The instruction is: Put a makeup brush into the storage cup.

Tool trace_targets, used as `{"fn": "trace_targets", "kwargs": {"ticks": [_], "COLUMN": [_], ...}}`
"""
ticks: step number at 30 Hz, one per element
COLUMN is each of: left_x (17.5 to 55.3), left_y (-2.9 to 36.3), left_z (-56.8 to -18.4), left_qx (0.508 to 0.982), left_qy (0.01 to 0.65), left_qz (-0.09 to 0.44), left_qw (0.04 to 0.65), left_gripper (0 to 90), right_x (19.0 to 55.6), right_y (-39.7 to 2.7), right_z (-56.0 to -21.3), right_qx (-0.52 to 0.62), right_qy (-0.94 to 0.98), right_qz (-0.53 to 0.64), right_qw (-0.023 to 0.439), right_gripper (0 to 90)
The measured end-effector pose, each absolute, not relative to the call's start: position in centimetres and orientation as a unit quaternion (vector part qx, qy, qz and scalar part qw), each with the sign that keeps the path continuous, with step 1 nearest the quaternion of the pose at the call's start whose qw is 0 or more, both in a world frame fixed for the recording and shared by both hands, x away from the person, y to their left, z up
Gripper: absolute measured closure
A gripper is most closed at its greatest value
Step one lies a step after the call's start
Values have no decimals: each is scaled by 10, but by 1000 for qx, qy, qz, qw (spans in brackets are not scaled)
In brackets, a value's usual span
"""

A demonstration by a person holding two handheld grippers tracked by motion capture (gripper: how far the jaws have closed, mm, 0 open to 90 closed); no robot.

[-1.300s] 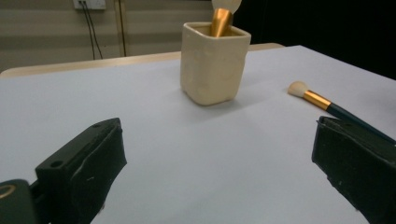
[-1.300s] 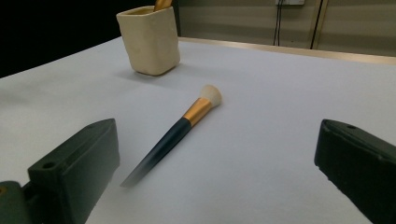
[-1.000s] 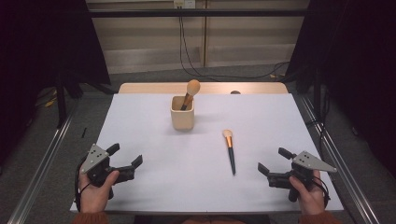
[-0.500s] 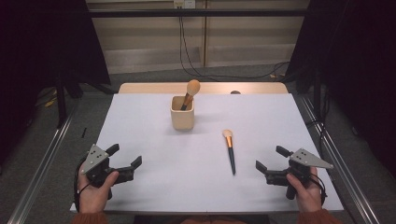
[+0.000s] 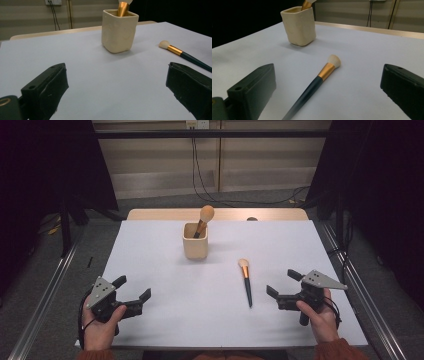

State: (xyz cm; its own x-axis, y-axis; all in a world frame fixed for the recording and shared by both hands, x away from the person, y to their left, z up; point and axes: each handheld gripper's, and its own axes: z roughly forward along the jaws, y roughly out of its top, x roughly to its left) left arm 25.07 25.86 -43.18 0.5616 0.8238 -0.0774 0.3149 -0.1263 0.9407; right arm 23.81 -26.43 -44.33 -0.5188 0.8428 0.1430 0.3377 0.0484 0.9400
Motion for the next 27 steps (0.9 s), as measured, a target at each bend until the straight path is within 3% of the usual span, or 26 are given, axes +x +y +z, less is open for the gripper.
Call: {"fn": "trace_targets", "kwargs": {"ticks": [15,27], "left_x": [254,253], "left_y": [257,258], "left_z": [-431,-431], "left_qx": [709,708], "left_qy": [397,397], "left_qz": [240,244], "left_qw": [532,530], "left_gripper": [37,37], "right_x": [268,299], "right_y": [-242,-224], "right_z": [-430,-433], "right_qx": [404,404], "right_qy": [720,752], "right_qz": [515,483], "right_qw": [230,198], "right_gripper": [7,7]}}
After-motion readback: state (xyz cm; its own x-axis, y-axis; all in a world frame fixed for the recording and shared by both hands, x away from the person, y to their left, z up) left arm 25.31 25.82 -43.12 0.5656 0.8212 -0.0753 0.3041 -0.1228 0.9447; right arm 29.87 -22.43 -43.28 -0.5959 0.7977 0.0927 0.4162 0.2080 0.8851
